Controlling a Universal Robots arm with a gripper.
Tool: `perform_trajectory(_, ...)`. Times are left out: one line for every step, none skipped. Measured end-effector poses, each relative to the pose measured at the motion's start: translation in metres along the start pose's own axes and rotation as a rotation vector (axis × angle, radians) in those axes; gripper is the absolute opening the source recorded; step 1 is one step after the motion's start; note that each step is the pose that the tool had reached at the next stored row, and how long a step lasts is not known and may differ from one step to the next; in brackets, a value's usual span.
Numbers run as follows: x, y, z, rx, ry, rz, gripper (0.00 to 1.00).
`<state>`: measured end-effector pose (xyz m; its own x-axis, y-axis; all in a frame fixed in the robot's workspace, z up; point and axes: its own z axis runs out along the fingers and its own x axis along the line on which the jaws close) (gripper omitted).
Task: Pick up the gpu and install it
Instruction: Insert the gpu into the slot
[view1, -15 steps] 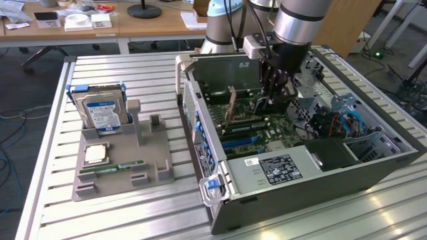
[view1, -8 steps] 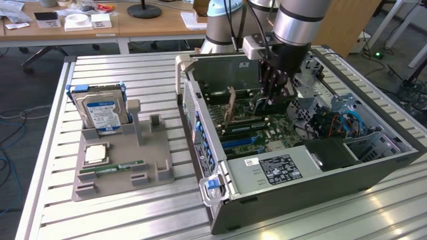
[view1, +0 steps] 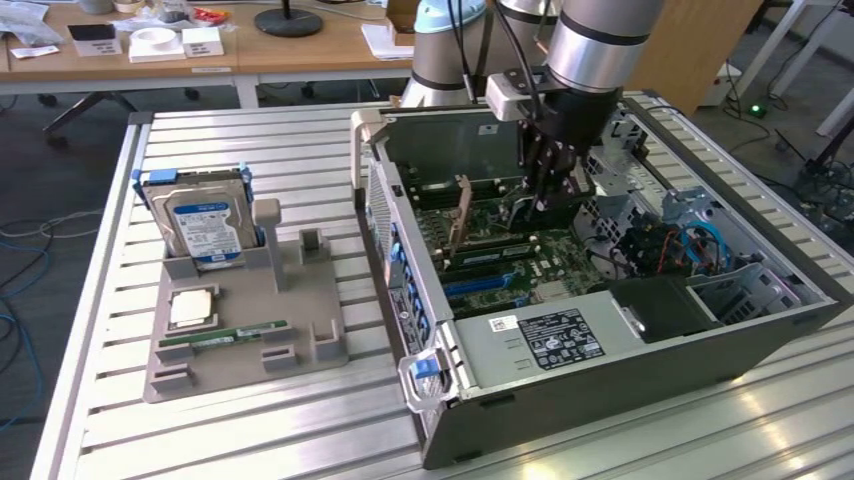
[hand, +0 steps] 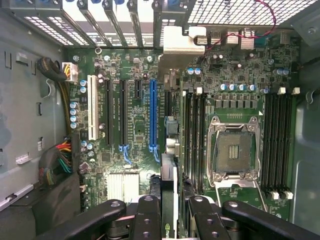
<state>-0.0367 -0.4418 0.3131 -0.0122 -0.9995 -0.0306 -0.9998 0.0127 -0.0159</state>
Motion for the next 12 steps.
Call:
perform_trajectory(0.0000,0.0000,0.0001,-0.0001,0.0002,0.000,0.26)
perform_trajectory(0.0001,0.0000,0.0011,0.0001,-0.0001,0.000,0.26)
perform_trajectory(0.0001,0.0000,0.0012,0.0000,0.0001,0.000,0.26)
perform_trajectory(0.0001,0.0000,0.0012,-0.0001,0.0002,0.000,0.26)
perform_trajectory(0.0001,0.0000,0.0012,-0.0002,0.0004,0.000,0.26)
perform_trajectory(0.0000,0.0000,0.0013,0.0000,0.0001,0.000,0.26)
perform_trajectory(0.0000,0.0000,0.0013,0.0000,0.0001,0.000,0.26)
perform_trajectory(0.0000,0.0000,0.0013,-0.0001,0.0001,0.000,0.26)
perform_trajectory(0.0000,0.0000,0.0013,0.0000,0.0001,0.000,0.26)
perform_trajectory(0.0000,0.0002,0.0014,0.0000,0.0000,0.000,0.26)
perform_trajectory(0.0000,0.0005,0.0014,0.0000,0.0000,0.000,0.26)
perform_trajectory(0.0000,0.0007,0.0014,0.0000,0.0000,0.000,0.26)
